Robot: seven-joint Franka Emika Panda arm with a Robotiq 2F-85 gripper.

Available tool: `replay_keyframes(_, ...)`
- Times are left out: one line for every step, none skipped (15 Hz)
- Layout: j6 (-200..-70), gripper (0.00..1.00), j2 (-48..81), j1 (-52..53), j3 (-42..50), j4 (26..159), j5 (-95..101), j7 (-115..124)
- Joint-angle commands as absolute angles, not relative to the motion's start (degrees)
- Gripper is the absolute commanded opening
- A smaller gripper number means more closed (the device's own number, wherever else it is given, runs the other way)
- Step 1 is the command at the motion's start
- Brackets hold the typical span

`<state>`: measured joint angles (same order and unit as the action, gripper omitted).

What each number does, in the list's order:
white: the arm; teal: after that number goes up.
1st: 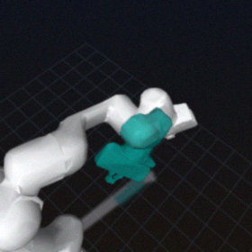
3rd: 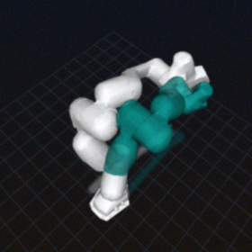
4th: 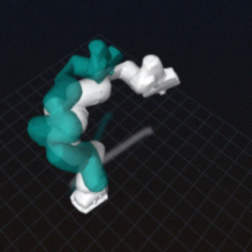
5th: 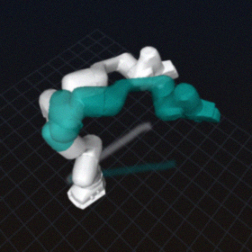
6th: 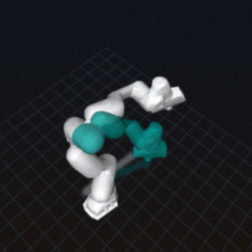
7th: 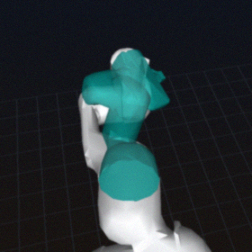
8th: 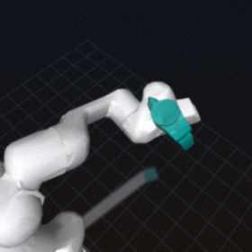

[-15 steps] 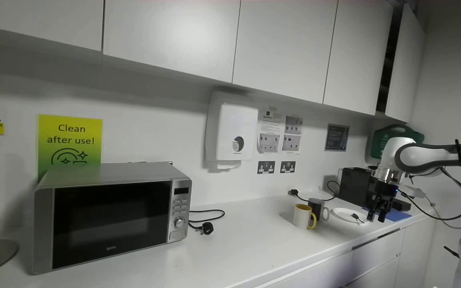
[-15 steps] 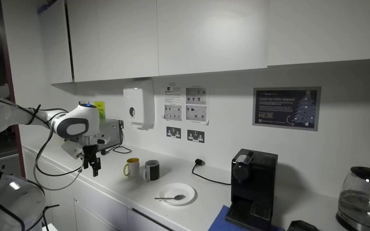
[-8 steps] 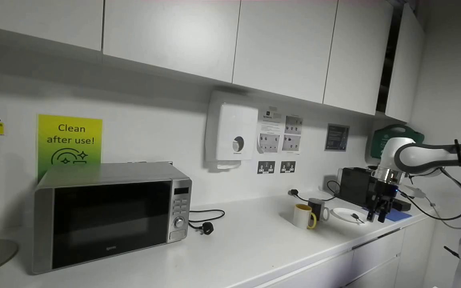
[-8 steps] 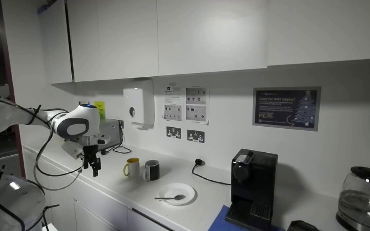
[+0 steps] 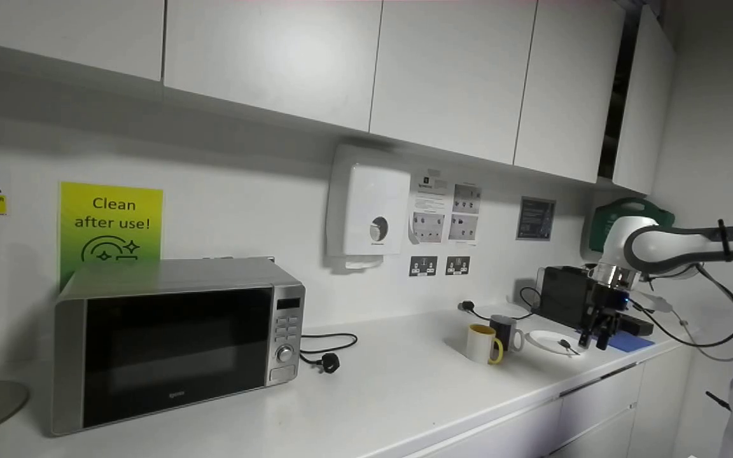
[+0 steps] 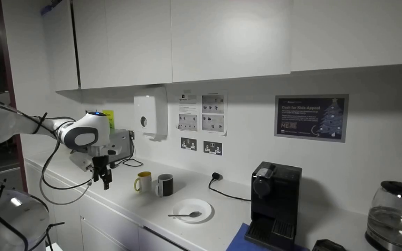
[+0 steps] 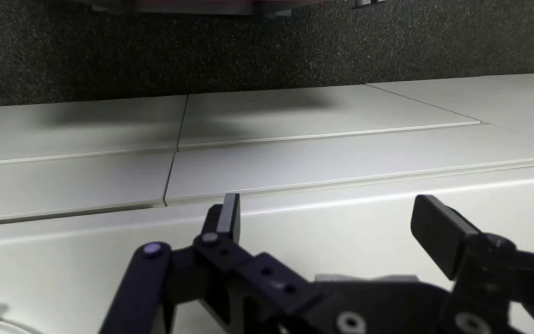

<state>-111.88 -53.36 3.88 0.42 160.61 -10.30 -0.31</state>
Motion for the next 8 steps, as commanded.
replay_keyframes(-116.87, 1.0, -47.92, 4.12, -0.33, 158.63, -11.25, -0.16)
replay_keyframes(-117.92, 1.0, -46.68, 4.26, -0.43, 158.1, -11.3, -0.07)
replay_keyframes(-119.06, 1.0, -45.18, 4.36, -0.63, 157.48, -11.17, -0.03)
replay_keyframes(-120.3, 1.0, -43.5, 4.48, -1.02, 156.79, -11.06, 0.15)
replay_keyframes(-121.33, 1.0, -41.86, 4.58, -1.4, 156.04, -10.86, 0.18)
replay_keyframes(-122.67, 1.0, -40.03, 4.64, -1.96, 155.25, -10.64, 0.4)
replay_keyframes(-123.63, 1.0, -38.41, 4.7, -2.42, 154.53, -10.43, 0.48)
replay_keyframes(-124.76, 1.0, -36.62, 4.66, -3.05, 153.65, -10.07, 0.71)
